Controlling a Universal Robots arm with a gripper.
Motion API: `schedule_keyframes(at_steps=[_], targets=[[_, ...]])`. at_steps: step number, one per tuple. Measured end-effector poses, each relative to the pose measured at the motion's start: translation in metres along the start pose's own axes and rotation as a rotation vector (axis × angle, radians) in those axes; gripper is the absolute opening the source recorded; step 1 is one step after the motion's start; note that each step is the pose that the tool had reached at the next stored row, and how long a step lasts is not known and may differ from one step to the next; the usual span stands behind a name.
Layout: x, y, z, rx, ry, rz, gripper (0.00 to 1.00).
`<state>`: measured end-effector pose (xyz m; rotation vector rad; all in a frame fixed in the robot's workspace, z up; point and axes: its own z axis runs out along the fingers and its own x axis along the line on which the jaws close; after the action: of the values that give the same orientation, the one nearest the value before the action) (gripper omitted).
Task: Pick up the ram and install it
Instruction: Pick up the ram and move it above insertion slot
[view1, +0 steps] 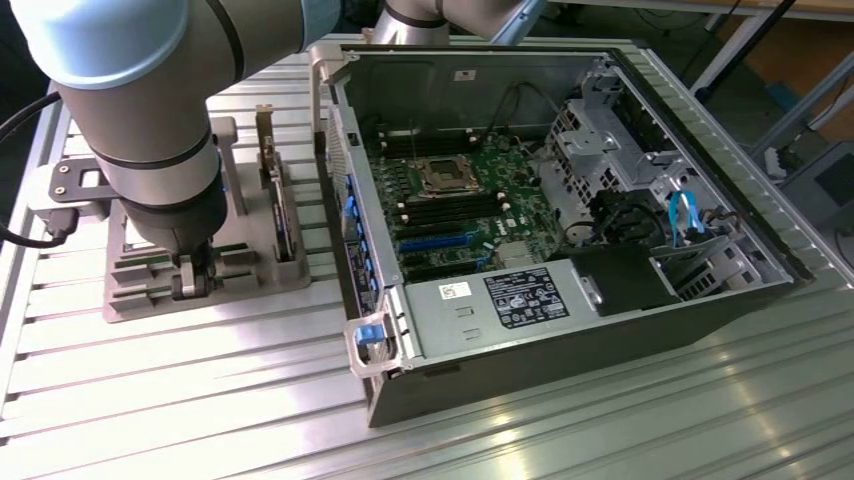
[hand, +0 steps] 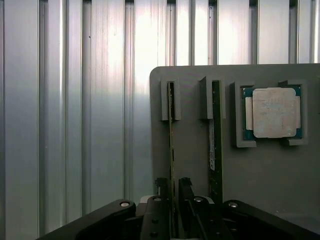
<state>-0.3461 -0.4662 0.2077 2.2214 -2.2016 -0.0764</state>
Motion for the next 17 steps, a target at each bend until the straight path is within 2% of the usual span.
schedule_keyframes(at_steps=[5,7,17], targets=[[0.0000,0.0000,0.0000,0.0000,0.0000,0.000,0.22],[0.0000,0.0000,0.0000,0.0000,-0.0001,0.000,0.12],[0.0000,0.0000,0.0000,0.0000,0.0000,0.000,0.12]])
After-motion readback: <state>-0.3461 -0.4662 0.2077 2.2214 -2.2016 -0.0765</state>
